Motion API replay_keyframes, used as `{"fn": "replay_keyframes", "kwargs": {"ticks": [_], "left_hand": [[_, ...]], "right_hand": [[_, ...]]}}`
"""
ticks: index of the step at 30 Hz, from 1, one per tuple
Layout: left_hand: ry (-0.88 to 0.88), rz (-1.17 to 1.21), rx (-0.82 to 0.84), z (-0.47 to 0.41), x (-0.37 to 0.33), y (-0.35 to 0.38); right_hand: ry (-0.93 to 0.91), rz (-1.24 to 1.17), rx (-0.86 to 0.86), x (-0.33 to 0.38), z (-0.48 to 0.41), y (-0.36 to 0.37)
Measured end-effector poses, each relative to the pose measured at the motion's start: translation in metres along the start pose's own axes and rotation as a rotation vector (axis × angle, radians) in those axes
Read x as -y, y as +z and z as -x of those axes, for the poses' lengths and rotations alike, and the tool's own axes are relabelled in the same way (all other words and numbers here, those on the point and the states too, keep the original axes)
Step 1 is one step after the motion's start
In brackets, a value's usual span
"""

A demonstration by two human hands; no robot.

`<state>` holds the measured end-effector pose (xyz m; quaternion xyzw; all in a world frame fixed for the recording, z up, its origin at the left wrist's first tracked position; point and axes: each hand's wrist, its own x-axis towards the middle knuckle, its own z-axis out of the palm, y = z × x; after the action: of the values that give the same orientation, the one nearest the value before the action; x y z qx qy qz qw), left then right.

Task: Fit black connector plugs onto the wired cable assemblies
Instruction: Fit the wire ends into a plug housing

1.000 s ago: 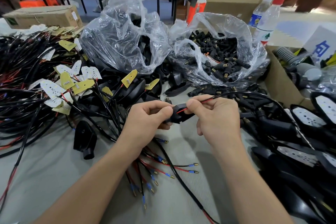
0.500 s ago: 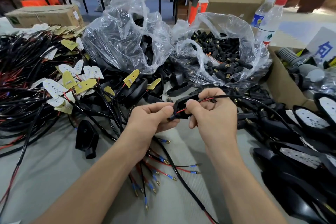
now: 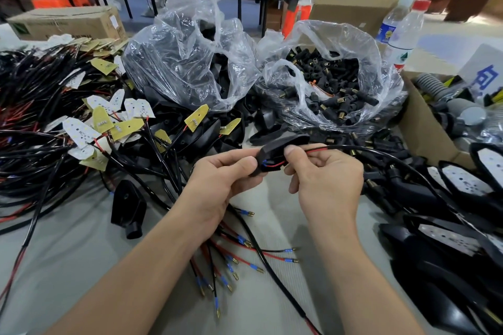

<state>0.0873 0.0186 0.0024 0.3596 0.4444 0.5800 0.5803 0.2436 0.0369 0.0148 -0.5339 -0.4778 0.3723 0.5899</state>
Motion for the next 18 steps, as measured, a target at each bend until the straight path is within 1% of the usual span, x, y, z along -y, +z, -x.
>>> {"fn": "replay_keyframes", "kwargs": {"ticks": [5, 9, 11, 14, 16, 18], "left_hand": [[-0.074, -0.005, 0.048, 0.0027, -0.0016, 0.0014], [-0.100, -0.050, 0.077, 0.0044, -0.0030, 0.0022], [-0.105, -0.044, 0.049, 0.0032, -0.0025, 0.0022], [-0.096, -0.008, -0.050, 0.0007, -0.0006, 0.0030], [-0.086, 0.001, -0.083, -0.0003, -0.0001, 0.0038], [-0.065, -0.015, -0.067, 0.0000, -0.0006, 0.0039]], "right_hand": [[-0.044, 0.063, -0.140, 0.0023, 0.0011, -0.0002], [-0.136, 0.248, -0.198, 0.0021, 0.0000, -0.0022], [-0.184, 0.278, -0.175, 0.0014, 0.0007, -0.0037], [-0.214, 0.223, -0.089, 0.0018, 0.0009, -0.0057], [-0.118, 0.120, 0.007, 0.0003, -0.0013, -0.0045], [-0.028, 0.031, 0.087, -0.0012, -0.0037, -0.0022]]}}
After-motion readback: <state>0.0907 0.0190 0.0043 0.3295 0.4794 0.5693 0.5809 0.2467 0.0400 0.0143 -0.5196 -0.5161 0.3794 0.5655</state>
